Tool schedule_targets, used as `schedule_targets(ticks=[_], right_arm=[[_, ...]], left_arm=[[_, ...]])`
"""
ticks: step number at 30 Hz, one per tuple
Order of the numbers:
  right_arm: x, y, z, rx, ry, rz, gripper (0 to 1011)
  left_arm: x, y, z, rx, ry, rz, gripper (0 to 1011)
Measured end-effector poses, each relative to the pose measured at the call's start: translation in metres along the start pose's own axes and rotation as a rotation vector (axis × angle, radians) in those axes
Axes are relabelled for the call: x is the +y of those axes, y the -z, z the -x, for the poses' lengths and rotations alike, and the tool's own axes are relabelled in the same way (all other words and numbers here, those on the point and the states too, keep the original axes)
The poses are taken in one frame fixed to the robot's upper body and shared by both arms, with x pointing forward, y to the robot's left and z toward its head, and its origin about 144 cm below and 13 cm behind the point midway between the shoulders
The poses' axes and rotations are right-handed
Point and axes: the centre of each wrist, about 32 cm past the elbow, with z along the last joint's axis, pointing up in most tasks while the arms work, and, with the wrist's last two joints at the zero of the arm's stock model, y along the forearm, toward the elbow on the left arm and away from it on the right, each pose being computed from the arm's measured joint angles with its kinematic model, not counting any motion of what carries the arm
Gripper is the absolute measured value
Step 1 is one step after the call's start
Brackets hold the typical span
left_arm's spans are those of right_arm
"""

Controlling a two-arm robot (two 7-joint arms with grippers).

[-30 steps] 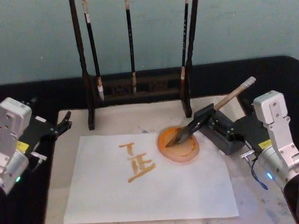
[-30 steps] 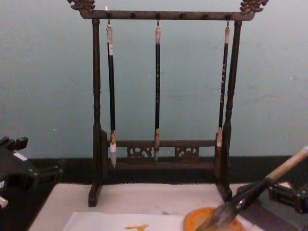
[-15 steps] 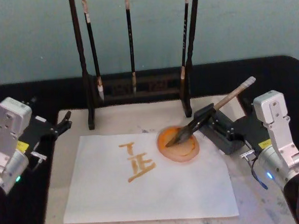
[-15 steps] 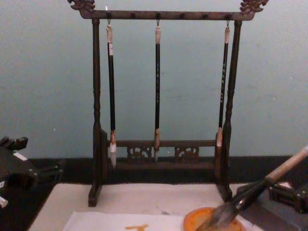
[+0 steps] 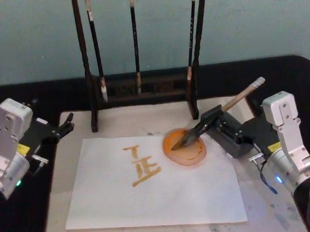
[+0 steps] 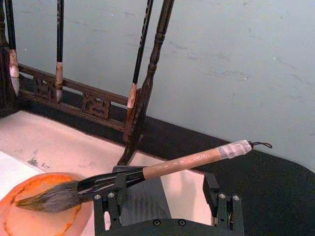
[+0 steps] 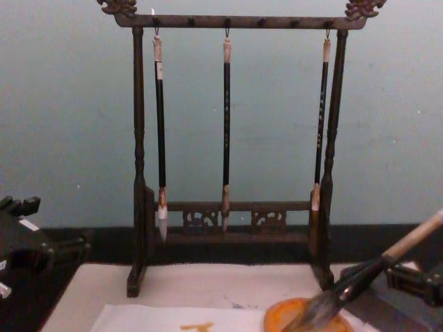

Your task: Pick up the brush from the inkstone, write on the paper, then place the brush back to its original position.

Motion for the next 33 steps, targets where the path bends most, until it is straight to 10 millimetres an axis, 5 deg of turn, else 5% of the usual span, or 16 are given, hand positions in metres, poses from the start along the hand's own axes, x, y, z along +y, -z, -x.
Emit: schedule_targets(ticks=[33], right_arm=[[0.0,0.0,0.0,0.0,0.0,0.0,1000]], left_arm=[[0.0,0.0,0.0,0.0,0.0,0.0,1010]])
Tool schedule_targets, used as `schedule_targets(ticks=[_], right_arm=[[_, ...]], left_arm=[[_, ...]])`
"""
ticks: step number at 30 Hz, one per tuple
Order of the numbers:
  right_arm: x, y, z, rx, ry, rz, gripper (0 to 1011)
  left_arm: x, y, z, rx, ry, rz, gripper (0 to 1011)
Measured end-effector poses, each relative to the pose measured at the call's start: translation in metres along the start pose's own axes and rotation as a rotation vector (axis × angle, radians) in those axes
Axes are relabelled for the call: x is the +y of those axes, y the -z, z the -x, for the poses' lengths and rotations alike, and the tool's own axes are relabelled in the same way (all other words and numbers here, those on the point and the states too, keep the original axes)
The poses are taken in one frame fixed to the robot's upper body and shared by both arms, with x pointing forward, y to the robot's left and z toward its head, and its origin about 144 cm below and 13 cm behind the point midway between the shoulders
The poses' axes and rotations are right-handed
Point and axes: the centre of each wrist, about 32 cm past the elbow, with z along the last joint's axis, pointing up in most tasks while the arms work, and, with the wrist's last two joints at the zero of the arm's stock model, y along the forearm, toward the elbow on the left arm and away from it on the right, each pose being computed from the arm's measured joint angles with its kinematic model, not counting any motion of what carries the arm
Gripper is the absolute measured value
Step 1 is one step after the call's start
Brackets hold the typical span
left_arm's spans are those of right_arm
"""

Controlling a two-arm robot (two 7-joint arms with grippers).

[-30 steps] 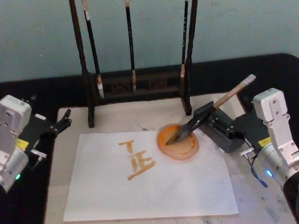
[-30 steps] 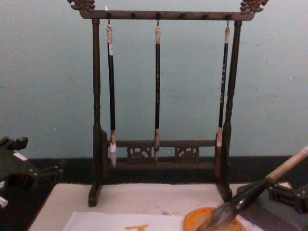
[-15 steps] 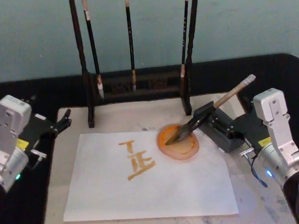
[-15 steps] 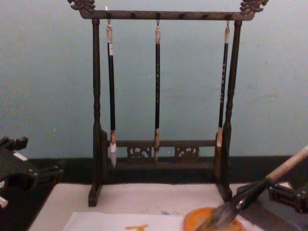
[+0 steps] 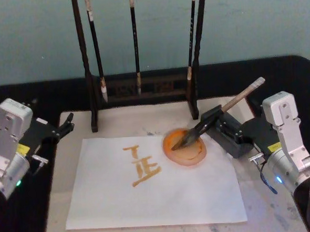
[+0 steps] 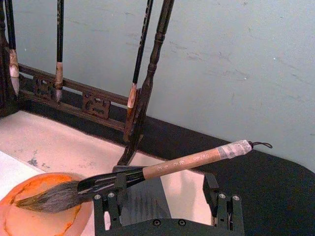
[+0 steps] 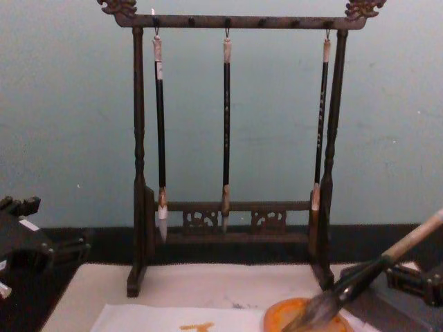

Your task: Pick up the brush from the inkstone, write on the paper, then place the brush back to its original position.

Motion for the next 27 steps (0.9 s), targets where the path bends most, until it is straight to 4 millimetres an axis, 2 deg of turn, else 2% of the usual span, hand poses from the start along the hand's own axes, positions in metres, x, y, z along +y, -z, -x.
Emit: schedule_targets(ticks=[27], right_arm=[[0.0,0.0,0.0,0.0,0.0,0.0,1000]], left_arm=[[0.0,0.0,0.0,0.0,0.0,0.0,1010]])
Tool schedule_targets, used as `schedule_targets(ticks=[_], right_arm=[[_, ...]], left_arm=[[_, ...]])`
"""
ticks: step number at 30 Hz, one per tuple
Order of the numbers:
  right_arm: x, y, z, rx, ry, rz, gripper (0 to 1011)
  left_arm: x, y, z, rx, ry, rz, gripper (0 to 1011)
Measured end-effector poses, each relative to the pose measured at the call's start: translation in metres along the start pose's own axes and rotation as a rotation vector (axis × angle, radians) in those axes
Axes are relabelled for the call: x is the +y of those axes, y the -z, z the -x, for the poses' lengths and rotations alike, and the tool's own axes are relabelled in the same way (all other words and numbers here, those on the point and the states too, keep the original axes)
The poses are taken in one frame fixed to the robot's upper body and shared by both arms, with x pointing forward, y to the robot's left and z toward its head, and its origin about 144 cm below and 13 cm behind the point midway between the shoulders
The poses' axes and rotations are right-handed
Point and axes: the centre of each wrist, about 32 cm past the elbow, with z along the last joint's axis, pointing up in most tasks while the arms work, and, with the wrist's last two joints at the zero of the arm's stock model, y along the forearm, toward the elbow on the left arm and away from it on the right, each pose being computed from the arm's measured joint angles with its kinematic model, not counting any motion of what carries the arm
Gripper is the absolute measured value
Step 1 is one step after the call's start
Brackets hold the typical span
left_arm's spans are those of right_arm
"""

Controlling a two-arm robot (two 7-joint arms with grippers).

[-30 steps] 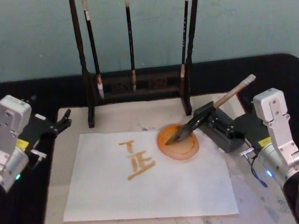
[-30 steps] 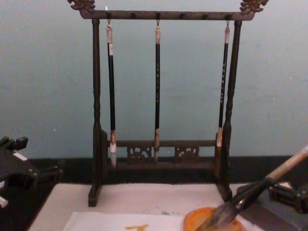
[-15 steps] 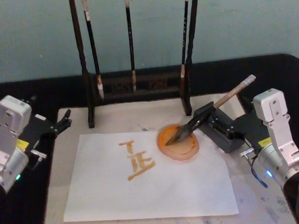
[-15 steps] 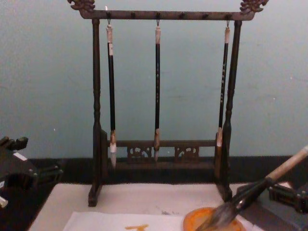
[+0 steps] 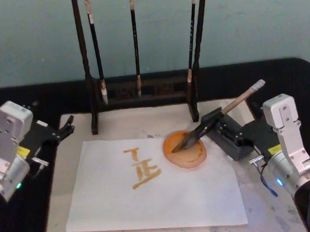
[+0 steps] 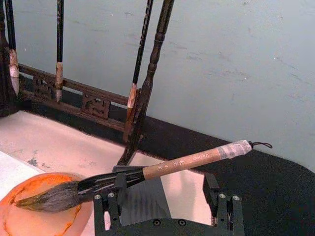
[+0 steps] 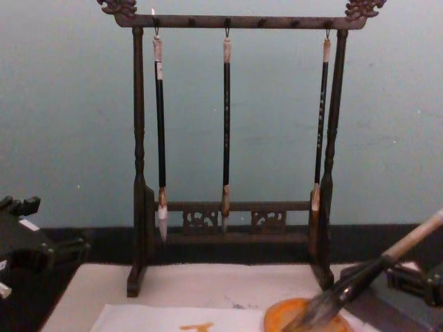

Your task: Pick up the brush from the inkstone, write on the paper, then place the brush back to its original position.

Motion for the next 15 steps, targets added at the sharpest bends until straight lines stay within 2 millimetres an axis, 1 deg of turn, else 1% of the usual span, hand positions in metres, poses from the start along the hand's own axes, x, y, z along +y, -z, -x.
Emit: schedule_targets(ticks=[15], right_arm=[[0.0,0.0,0.0,0.0,0.0,0.0,1000]], left_arm=[[0.0,0.0,0.0,0.0,0.0,0.0,1010]])
